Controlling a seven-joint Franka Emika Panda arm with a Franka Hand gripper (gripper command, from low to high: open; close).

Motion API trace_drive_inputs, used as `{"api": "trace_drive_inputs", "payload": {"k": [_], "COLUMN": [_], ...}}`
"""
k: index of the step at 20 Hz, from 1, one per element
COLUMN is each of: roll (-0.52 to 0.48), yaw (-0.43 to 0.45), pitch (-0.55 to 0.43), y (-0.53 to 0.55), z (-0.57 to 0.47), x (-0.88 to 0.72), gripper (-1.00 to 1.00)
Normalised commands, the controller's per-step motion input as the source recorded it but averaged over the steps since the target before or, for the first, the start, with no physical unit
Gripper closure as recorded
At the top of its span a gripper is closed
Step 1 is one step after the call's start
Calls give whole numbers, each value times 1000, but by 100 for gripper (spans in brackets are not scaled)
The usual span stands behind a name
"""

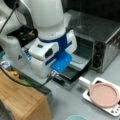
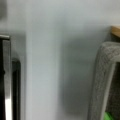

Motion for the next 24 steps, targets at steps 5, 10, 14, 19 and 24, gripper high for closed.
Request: {"api": "trace_drive_inputs", "payload": {"k": [5, 10, 14, 19, 24], "roll": [4, -9, -12, 20, 29], "yaw": [98, 116, 135, 115, 94], "pitch": [211, 212, 210, 185, 153], "y": [-162, -146, -164, -231, -266], "z": [102, 109, 47, -27, -31], "x": [425, 395, 378, 385, 367], "gripper": [-100, -100, -100, -100, -100]}}
